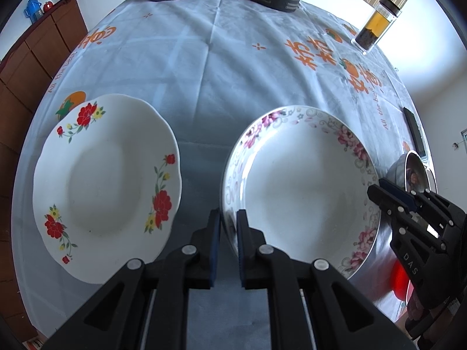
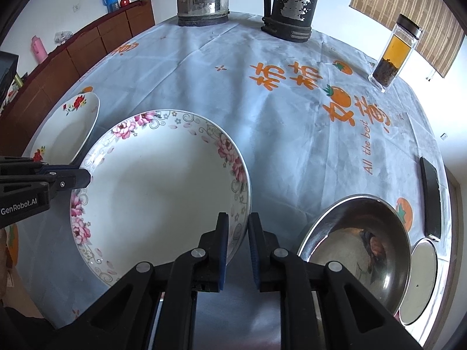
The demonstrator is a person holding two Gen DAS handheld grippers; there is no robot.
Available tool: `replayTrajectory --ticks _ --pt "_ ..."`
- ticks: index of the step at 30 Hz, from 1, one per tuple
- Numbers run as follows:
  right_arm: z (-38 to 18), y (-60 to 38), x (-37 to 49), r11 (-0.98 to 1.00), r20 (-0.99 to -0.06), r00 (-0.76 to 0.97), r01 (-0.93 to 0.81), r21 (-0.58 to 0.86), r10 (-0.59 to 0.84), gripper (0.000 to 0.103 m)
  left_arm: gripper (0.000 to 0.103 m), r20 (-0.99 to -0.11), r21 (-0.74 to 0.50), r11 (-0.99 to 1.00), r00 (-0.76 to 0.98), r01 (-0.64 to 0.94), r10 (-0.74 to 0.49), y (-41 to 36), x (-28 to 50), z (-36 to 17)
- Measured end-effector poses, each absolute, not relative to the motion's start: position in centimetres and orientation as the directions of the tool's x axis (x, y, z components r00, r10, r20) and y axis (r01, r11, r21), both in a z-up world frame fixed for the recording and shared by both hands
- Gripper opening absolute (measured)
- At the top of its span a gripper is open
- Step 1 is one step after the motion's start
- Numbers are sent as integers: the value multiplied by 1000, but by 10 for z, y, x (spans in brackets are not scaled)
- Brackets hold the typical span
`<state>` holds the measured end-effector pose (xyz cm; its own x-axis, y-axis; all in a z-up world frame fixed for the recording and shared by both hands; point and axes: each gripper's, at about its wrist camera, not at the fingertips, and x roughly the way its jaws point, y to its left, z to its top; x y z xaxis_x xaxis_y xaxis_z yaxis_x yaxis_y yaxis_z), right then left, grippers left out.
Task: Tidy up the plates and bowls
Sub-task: 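Open both grippers to release the pink-floral plate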
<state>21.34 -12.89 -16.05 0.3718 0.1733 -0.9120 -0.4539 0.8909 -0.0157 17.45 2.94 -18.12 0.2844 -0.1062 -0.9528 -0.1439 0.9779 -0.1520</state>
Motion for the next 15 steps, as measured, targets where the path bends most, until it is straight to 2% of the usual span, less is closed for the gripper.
replayTrajectory --ticks 5,6,7,9,10,12,15 --pt "-157 -131 211 894 -908 378 -448 -7 182 17 11 -950 -155 977 294 -144 -107 28 171 -176" --pt "-156 -130 211 894 -907 379 -447 -7 182 18 20 -949 -156 977 296 -144 -108 28 170 -175" --pt "-156 -130 211 895 -907 380 -447 -8 182 18 34 -947 -157 977 302 -147 -106 29 169 -173" --pt "-154 -129 209 894 -905 384 -447 -10 182 23 47 -942 -152 977 322 -151 -96 30 166 -169" --pt "-154 -129 208 894 -904 387 -447 -14 180 26 48 -939 -153 977 329 -152 -96 30 165 -166" --pt "-152 -128 206 895 -901 392 -445 -12 183 42 48 -937 -155 976 335 -153 -96 31 164 -163" --pt "-147 -128 203 897 -894 405 -443 -8 192 47 50 -934 -153 976 346 -156 -91 32 161 -159"
